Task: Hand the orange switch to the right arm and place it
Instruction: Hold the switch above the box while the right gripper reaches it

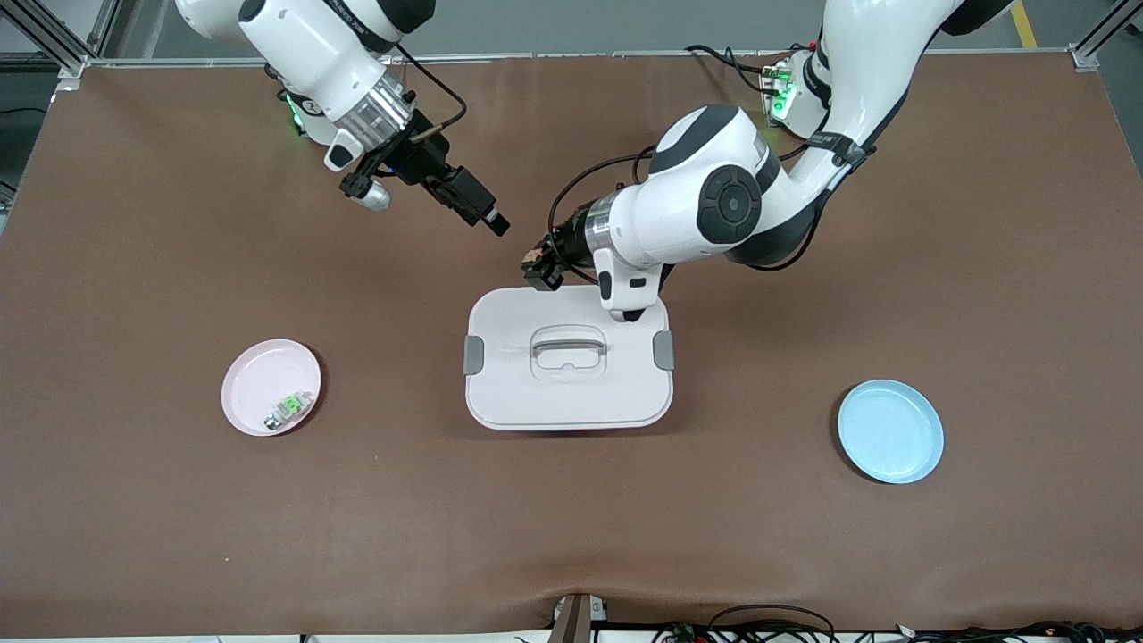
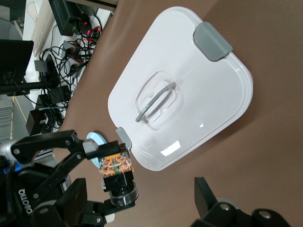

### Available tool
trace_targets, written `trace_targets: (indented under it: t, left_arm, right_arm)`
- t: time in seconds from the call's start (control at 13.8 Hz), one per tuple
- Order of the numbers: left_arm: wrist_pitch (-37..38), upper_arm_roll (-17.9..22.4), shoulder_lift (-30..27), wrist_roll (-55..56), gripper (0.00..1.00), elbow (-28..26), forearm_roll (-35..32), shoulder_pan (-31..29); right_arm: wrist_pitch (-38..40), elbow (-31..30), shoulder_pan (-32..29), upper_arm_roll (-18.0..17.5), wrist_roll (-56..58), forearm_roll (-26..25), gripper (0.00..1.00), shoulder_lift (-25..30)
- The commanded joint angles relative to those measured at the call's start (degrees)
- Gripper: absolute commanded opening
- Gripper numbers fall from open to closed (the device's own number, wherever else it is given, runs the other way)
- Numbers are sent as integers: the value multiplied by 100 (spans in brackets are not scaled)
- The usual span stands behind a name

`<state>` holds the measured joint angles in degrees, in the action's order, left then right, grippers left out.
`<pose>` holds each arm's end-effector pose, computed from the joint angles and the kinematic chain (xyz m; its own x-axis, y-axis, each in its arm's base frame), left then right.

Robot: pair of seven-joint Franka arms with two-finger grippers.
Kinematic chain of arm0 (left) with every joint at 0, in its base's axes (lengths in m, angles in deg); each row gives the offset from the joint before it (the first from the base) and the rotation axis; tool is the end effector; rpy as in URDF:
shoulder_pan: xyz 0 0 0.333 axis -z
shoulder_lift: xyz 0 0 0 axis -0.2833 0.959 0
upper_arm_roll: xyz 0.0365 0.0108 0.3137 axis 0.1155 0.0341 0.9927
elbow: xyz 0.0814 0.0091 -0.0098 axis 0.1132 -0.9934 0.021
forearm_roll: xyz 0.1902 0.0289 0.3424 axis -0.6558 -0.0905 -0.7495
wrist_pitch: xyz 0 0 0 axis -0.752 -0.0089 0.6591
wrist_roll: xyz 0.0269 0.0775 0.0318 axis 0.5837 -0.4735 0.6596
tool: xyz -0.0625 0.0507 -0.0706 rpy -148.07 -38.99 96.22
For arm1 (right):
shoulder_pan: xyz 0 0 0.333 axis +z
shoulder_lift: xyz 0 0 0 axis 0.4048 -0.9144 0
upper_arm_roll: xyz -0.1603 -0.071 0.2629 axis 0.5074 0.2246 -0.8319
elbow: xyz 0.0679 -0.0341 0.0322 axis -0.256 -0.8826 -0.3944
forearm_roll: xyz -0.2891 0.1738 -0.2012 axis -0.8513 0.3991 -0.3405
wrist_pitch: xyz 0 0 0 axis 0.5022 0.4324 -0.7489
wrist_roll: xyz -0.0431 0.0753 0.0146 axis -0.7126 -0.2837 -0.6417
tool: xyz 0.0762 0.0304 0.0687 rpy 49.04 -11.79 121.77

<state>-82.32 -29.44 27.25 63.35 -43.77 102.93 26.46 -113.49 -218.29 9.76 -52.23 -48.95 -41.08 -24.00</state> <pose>0.5342 -0.4792 0.4569 0.4798 0.6404 -0.5997 0.8331 -0.5470 0.0824 0.4155 0.3258 0.4834 0.7780 -0.6187 -0.1094 -0.5262 -0.5466 -0.6514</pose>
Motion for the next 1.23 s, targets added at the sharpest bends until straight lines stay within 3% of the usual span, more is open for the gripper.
trace_targets:
  t: [0.0, 0.14, 0.51, 1.16]
  left_arm:
    - [-24, 18, 72, 92, 5, 141, 80, 54]
    - [-24, 18, 73, 83, 5, 141, 80, 54]
    - [-42, 18, 90, 83, 5, 141, 80, 63]
    - [-42, 18, 99, 671, 6, 141, 80, 54]
  right_arm:
    - [-186, -174, -111, -282, -352, -267, 100, 181]
    - [-221, -157, -103, -291, -571, -486, 100, 128]
    - [-335, 71, -102, -291, -1748, -1734, 100, -214]
    - [-775, 344, -32, -291, -2163, -1911, 100, -724]
